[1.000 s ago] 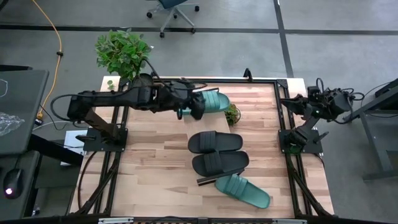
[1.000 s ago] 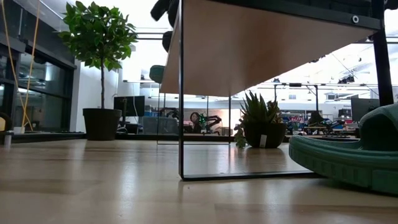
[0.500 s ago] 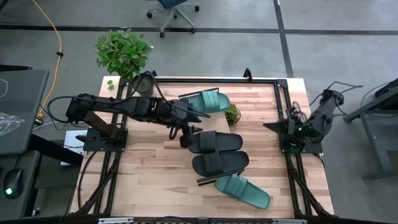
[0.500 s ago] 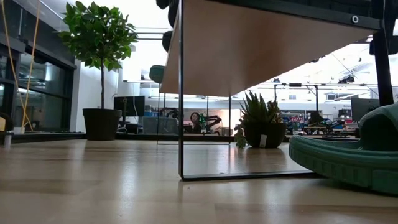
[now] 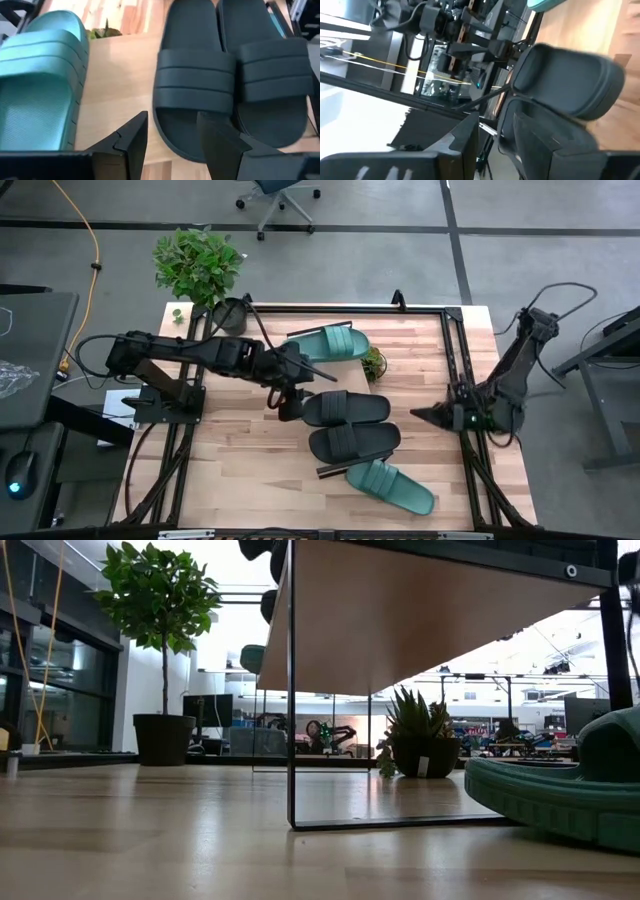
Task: Pick and place slides into the shelf
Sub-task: Put the green slipper on the shelf
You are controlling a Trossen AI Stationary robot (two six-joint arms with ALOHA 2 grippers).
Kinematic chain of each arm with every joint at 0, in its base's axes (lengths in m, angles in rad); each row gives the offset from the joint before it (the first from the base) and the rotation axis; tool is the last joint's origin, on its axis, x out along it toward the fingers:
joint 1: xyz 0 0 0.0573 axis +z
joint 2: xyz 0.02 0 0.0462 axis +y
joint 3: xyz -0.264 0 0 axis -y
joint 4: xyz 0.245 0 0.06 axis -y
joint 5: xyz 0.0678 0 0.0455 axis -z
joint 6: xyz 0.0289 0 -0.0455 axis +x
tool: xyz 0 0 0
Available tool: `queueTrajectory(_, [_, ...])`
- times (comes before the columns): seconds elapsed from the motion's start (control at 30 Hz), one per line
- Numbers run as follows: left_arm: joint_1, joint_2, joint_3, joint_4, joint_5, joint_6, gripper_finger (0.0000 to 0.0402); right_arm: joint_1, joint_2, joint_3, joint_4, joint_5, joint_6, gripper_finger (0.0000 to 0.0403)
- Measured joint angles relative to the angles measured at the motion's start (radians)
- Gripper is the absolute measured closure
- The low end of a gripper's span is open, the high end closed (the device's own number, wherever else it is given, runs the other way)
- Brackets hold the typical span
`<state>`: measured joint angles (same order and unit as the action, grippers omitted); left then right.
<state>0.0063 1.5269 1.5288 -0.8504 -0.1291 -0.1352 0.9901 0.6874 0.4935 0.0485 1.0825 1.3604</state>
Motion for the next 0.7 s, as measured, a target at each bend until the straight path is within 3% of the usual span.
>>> queueTrajectory(0.13, [0.0,0.0,0.0,-0.02,0.009,0.0,0.0243,0.044,0.14,0.053,0.004,0.085,0.103,0.029])
queueTrajectory(0.27, [0.0,0.0,0.0,-0.035,0.009,0.0,0.0243,0.046,0.268,0.126,0.027,0.105,0.153,0.029])
queueTrajectory(0.47, [0.0,0.0,0.0,-0.063,0.009,0.0,0.0243,0.076,0.432,0.307,0.035,0.07,0.049,0.029])
queueTrajectory(0.7, [0.0,0.0,0.0,-0.069,0.047,0.008,0.0243,0.163,0.643,0.491,0.032,0.193,0.014,0.029])
